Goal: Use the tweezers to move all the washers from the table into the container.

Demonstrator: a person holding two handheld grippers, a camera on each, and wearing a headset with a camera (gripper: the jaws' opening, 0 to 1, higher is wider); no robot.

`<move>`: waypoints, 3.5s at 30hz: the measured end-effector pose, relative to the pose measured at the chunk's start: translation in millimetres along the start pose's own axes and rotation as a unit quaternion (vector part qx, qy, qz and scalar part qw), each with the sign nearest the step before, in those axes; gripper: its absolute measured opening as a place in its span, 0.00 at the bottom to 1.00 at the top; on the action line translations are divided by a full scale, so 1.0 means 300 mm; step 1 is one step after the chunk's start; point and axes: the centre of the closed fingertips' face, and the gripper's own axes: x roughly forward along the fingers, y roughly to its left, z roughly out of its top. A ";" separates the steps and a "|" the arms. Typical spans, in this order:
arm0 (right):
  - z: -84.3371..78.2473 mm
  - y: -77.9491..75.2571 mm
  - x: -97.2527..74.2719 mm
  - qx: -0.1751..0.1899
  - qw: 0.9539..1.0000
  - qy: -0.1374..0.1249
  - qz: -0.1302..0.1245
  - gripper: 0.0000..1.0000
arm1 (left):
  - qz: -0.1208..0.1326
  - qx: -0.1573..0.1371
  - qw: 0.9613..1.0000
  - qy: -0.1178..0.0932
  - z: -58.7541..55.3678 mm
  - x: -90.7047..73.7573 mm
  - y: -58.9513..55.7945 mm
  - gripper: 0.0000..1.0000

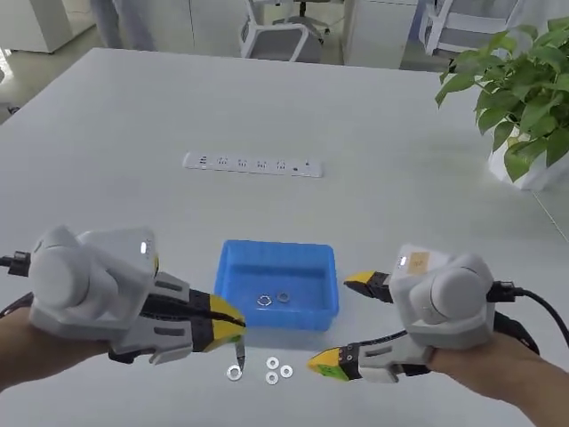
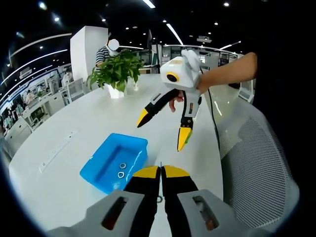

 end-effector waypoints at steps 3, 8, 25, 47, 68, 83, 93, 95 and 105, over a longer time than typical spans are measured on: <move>-0.006 0.004 0.006 0.003 1.000 0.002 -0.002 0.79 | 0.000 -0.001 1.000 0.002 -0.011 -0.001 0.001 0.05; -0.009 0.014 0.012 0.007 1.000 0.000 0.000 0.84 | -0.001 -0.001 1.000 0.004 -0.026 0.000 0.002 0.05; -0.024 0.034 0.034 0.014 1.000 0.009 0.003 0.95 | -0.007 -0.001 1.000 0.002 -0.062 0.011 0.000 0.05; -0.037 0.033 0.038 0.017 1.000 0.013 0.004 0.94 | -0.024 -0.002 1.000 0.001 -0.076 0.016 -0.007 0.05; 0.022 0.094 0.076 -0.038 0.998 -0.016 0.047 0.73 | -0.025 -0.013 1.000 0.003 -0.087 0.005 0.002 0.05; 0.062 0.220 0.181 -0.110 0.984 -0.002 0.141 0.43 | -0.038 -0.008 0.999 0.008 -0.083 0.003 -0.002 0.05; 0.076 0.262 0.238 -0.123 0.978 0.006 0.171 0.27 | -0.044 -0.005 0.999 0.012 -0.080 0.004 -0.003 0.05; 0.076 0.270 0.245 -0.128 0.976 0.007 0.174 0.25 | -0.044 -0.006 0.999 0.012 -0.080 0.004 -0.002 0.05; 0.066 0.295 0.287 -0.137 0.973 0.018 0.184 0.17 | -0.047 -0.006 0.999 0.015 -0.083 0.003 -0.001 0.05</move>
